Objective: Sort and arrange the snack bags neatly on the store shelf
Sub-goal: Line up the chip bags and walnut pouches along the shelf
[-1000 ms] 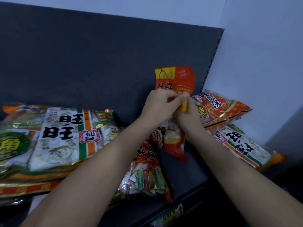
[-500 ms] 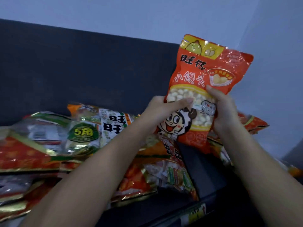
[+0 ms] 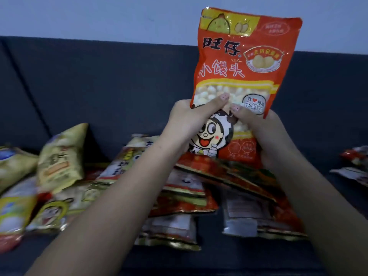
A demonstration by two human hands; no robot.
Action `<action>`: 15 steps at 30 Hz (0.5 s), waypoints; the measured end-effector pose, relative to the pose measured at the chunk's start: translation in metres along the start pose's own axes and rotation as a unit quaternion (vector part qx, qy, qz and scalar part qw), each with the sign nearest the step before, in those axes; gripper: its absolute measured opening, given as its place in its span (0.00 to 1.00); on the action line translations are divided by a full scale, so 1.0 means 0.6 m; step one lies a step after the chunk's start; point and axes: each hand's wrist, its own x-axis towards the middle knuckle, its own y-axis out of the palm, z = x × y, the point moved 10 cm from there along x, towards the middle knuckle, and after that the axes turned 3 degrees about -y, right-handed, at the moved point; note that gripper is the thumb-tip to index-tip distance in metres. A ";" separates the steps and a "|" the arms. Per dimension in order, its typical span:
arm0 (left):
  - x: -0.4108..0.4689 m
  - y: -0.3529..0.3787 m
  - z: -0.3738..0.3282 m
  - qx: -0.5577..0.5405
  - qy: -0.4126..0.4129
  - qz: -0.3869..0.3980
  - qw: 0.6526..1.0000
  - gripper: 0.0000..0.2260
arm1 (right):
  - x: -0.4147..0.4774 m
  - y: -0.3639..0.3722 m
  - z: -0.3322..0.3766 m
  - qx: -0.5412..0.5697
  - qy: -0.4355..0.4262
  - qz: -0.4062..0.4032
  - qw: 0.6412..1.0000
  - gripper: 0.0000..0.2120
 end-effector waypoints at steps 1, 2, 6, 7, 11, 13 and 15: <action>-0.008 -0.038 0.003 0.011 -0.007 -0.017 1.000 0.14 | 0.004 0.036 -0.014 0.011 0.010 0.013 1.000 0.11; -0.018 -0.075 0.006 0.021 -0.015 -0.036 0.999 0.14 | 0.007 0.074 -0.025 0.020 0.020 0.029 0.999 0.11; -0.063 -0.201 0.032 0.043 -0.045 -0.099 0.993 0.15 | 0.008 0.203 -0.059 0.050 0.053 0.116 0.991 0.12; -0.077 -0.224 0.041 0.047 -0.055 -0.111 0.991 0.15 | 0.005 0.228 -0.066 0.054 0.060 0.136 0.987 0.13; -0.140 -0.283 0.070 0.064 -0.097 -0.143 0.983 0.17 | -0.010 0.298 -0.088 0.065 0.094 0.191 0.975 0.12; -0.166 -0.309 0.075 0.073 -0.104 -0.163 0.978 0.17 | -0.020 0.328 -0.100 0.074 0.117 0.207 0.969 0.10; -0.190 -0.336 0.081 0.073 -0.110 -0.188 0.973 0.17 | -0.036 0.358 -0.115 0.078 0.141 0.227 0.961 0.10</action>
